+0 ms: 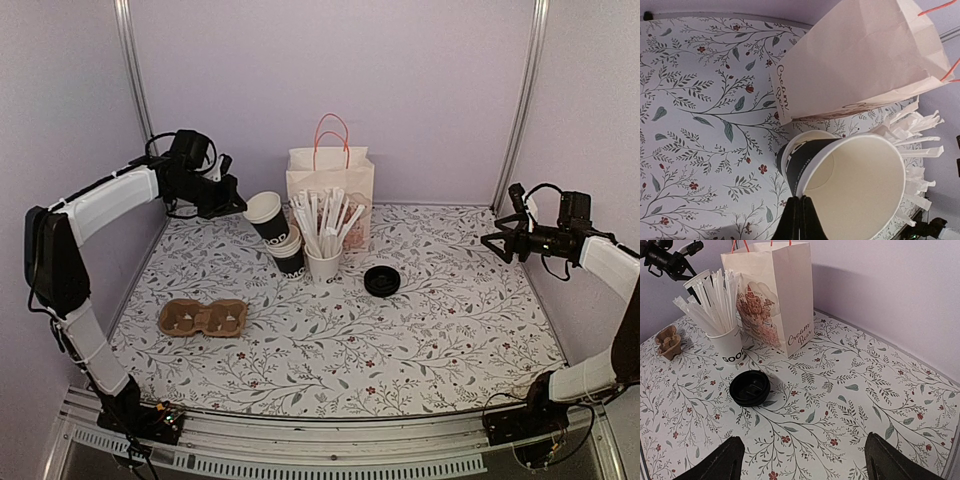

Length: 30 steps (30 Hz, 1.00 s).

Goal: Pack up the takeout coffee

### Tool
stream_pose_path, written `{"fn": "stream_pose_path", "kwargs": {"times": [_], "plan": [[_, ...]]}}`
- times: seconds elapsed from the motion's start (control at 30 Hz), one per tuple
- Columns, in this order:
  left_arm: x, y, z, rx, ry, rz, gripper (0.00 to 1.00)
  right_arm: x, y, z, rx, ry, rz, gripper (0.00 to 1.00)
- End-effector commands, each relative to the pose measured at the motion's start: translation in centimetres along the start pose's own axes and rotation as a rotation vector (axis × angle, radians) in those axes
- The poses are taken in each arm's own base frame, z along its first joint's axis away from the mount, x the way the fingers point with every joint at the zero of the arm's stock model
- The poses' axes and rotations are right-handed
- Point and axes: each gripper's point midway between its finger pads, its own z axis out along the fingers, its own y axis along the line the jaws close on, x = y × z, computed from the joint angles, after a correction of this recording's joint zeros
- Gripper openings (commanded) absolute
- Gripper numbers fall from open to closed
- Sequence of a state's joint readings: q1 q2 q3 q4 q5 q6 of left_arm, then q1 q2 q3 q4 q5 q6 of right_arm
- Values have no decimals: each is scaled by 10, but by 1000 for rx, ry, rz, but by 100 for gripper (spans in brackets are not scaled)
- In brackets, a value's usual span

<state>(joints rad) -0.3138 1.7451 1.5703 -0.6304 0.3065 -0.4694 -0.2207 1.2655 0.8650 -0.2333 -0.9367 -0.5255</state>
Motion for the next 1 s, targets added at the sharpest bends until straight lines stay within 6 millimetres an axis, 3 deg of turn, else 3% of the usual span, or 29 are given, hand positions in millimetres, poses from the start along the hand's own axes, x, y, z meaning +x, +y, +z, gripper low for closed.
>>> {"fn": "stream_pose_path", "kwargs": {"times": [0.0, 0.13, 0.27, 0.37, 0.5, 0.77, 0.97], "plan": [[-13, -14, -14, 35, -35, 9, 0, -8, -1, 1, -3, -3, -20, 87], [-21, -26, -33, 45, -62, 25, 0, -7, -1, 1, -4, -1, -18, 87], [-36, -48, -75, 47, -127, 65, 0, -7, -1, 1, -6, -1, -16, 87], [-32, -64, -99, 41, -125, 116, 0, -6, -1, 2, -11, 0, -13, 87], [6, -83, -113, 47, -66, 209, 0, -7, -1, 2, -13, -1, -12, 87], [112, -136, -128, 255, 93, 356, 0, -3, -2, 5, -14, 11, -9, 87], [169, -158, -108, 252, 205, 429, 0, 0, -2, 7, -17, 17, -2, 87]]}}
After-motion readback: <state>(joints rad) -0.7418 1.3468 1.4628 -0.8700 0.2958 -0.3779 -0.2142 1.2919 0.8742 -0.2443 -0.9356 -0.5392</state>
